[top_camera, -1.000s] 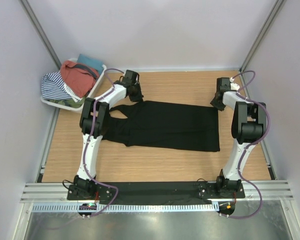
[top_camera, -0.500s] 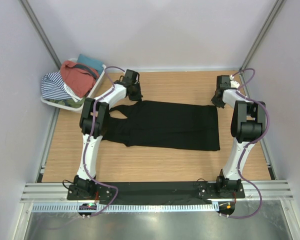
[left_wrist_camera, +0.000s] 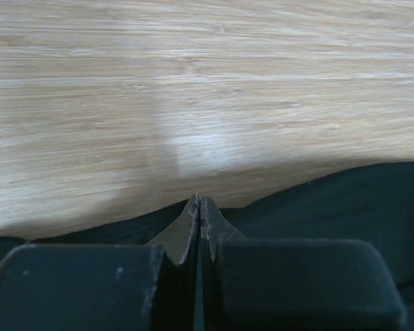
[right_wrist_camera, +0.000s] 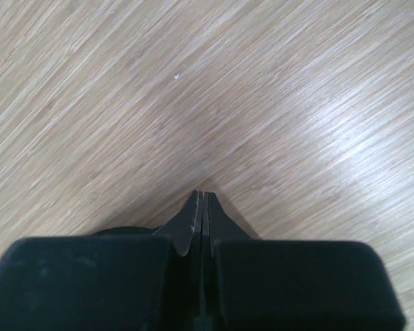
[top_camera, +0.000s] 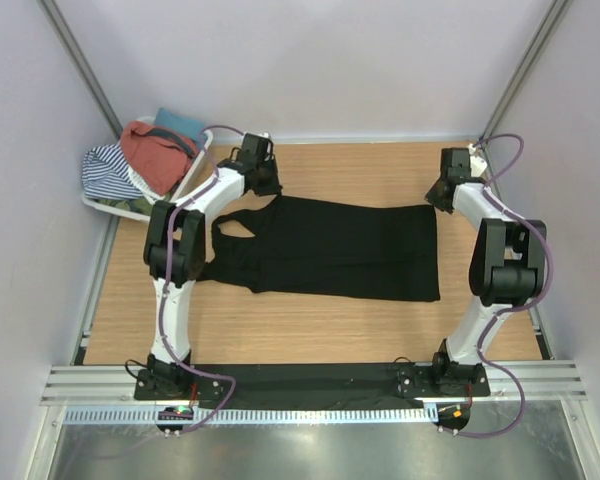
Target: Fold and stack the tank tops
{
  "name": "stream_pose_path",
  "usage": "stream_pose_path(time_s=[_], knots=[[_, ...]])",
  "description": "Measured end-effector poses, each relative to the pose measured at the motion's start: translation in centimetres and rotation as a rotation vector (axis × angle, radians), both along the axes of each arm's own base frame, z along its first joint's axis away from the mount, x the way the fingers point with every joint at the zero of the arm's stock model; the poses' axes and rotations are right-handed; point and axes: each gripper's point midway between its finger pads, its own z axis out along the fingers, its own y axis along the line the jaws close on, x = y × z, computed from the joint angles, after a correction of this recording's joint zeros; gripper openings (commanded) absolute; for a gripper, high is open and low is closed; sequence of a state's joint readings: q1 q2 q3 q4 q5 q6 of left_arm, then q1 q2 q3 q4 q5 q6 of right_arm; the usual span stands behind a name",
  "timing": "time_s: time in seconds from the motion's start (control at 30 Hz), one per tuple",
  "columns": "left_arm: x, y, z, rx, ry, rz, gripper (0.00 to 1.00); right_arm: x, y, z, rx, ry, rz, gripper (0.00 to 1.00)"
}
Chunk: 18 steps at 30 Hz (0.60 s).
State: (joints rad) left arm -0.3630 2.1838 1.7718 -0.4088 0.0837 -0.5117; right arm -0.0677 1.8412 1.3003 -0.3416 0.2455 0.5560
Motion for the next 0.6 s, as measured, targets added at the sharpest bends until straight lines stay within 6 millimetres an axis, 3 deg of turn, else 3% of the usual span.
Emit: stream_pose_path(time_s=[0.17, 0.37, 0.5, 0.6], knots=[[-1.0, 0.1, 0.7, -0.011, -0.010, -0.008, 0.00, -1.0, 0.4, -0.1, 0.017, 0.001, 0.009, 0.01], [-3.2, 0.8, -0.6, -0.004, 0.017, -0.008, 0.00, -3.4, 0.7, -1.2, 0.030, 0.032, 0.004, 0.01], [-5.2, 1.6, -1.0, 0.006, 0.039, -0.006, 0.00, -5.0, 0.8, -0.5, 0.034, 0.017, -0.003, 0.01], [-6.7, 2.2, -0.2, 0.004, 0.033, -0.004, 0.00, -6.1, 0.9, 0.3, 0.037, -0.005, -0.007, 0.01]])
